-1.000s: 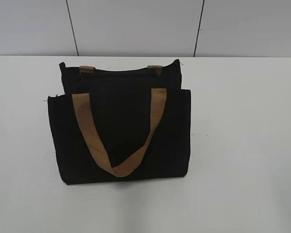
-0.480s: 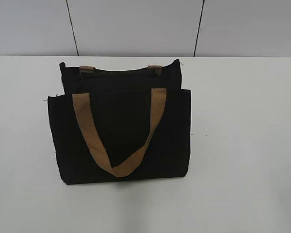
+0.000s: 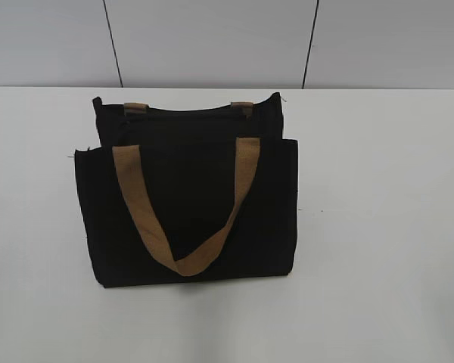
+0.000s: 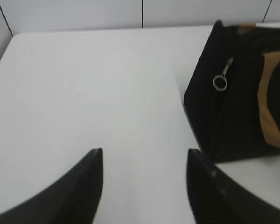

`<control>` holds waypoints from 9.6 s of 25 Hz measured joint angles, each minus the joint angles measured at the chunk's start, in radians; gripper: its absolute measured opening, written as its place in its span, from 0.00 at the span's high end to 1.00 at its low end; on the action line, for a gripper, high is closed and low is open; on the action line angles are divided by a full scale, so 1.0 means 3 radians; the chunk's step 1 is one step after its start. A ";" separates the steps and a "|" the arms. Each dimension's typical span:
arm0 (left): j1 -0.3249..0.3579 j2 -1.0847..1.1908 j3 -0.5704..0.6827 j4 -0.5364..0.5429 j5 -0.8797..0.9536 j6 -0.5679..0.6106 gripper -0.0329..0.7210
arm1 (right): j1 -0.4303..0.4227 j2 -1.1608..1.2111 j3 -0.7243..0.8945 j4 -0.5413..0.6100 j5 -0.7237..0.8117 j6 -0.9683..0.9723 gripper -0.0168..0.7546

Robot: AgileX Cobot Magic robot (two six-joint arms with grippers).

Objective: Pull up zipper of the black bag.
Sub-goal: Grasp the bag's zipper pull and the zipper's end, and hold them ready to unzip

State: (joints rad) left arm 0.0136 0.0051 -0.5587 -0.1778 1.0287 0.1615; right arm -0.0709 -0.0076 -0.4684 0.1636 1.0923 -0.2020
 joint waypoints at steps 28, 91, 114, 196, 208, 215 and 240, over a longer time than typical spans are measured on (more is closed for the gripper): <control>-0.0535 0.3670 0.1017 0.0875 -0.5295 -0.0663 0.47 | 0.0000 0.0000 0.0000 0.0024 0.0000 0.0000 0.22; -0.0157 0.4668 0.0081 0.4264 -0.5528 -0.2339 0.93 | -0.0001 0.0000 0.0000 0.0115 0.0000 0.0000 0.22; -0.0157 0.4223 -0.0202 0.5468 -0.5350 -0.4094 0.93 | -0.0001 0.0263 -0.0185 0.0482 -0.0181 -0.0129 0.22; -0.0160 0.4486 -0.0446 0.5054 -0.5867 -0.4313 0.93 | 0.3249 0.6097 -0.2864 0.0077 -0.3006 0.0701 0.68; -0.0160 0.4486 -0.0446 0.5051 -0.5877 -0.4305 0.93 | 0.3166 0.6054 -0.2867 0.0048 -0.2893 0.0506 0.58; -0.0160 0.4486 -0.0446 0.5051 -0.5877 -0.4305 0.93 | 0.3166 0.6140 -0.2867 0.0125 -0.2917 0.0405 0.59; -0.0160 0.4486 -0.0446 0.4934 -0.6035 -0.4305 0.93 | 0.3052 0.6269 -0.2867 0.0680 -0.3155 0.0584 0.67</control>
State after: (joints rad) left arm -0.0344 1.3509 -0.6924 1.3025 -0.7819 -1.1301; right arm 0.8448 1.8731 -1.3286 0.3675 0.1458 -0.0267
